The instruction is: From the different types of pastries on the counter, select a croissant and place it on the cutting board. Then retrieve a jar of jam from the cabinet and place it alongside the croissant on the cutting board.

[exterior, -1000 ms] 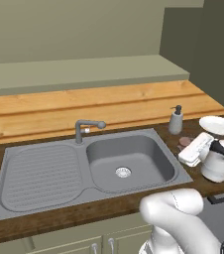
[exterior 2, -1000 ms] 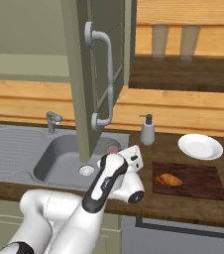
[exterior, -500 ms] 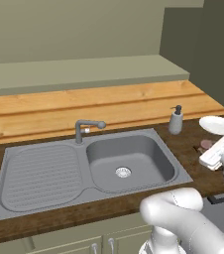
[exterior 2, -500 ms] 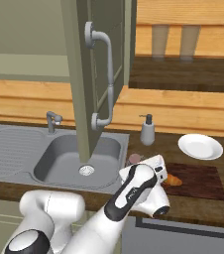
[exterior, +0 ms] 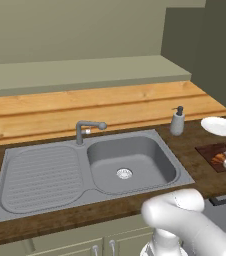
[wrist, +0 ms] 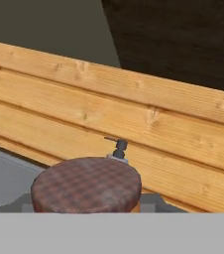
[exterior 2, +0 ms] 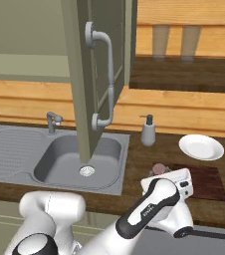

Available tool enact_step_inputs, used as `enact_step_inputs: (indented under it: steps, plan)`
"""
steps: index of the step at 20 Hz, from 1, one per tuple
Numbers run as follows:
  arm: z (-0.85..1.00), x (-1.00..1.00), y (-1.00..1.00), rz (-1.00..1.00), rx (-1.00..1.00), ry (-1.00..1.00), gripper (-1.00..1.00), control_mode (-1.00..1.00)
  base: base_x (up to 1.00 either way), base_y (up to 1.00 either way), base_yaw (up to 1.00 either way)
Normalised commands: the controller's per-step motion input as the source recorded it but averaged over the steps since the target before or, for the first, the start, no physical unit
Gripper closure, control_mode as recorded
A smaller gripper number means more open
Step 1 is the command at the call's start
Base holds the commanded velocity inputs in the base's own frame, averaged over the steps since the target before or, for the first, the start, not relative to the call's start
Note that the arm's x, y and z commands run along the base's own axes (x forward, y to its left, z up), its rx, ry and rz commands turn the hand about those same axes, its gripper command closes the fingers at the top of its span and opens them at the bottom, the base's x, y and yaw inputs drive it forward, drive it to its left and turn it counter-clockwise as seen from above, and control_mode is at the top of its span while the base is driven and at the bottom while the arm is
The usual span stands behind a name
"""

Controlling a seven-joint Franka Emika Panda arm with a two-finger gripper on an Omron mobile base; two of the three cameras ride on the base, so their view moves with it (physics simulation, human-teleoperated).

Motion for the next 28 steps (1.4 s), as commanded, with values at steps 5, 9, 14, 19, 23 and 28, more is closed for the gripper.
enact_step_inputs:
  steps: [5,9,14,19,23,28]
  plan:
    - [0.12,0.02,-0.82,-0.12,0.08,0.00,1.00,-1.00,0.00,0.00,0.00]
    - [-0.17,0.28,-0.77,-0.05,0.08,0.00,1.00,-1.00,0.00,0.00,0.00]
    - [-0.24,0.42,-0.63,-0.01,0.06,0.00,1.00,-1.00,0.00,0.00,0.00]
    - [-0.26,0.51,-0.60,0.00,0.01,0.00,1.00,-1.00,0.00,0.00,0.00]
    - [-0.47,0.40,-0.54,0.00,0.00,0.00,1.00,-1.00,0.00,0.00,0.00]
    - [-0.44,0.26,-0.43,0.00,0.04,0.00,1.00,-1.00,0.00,0.00,0.00]
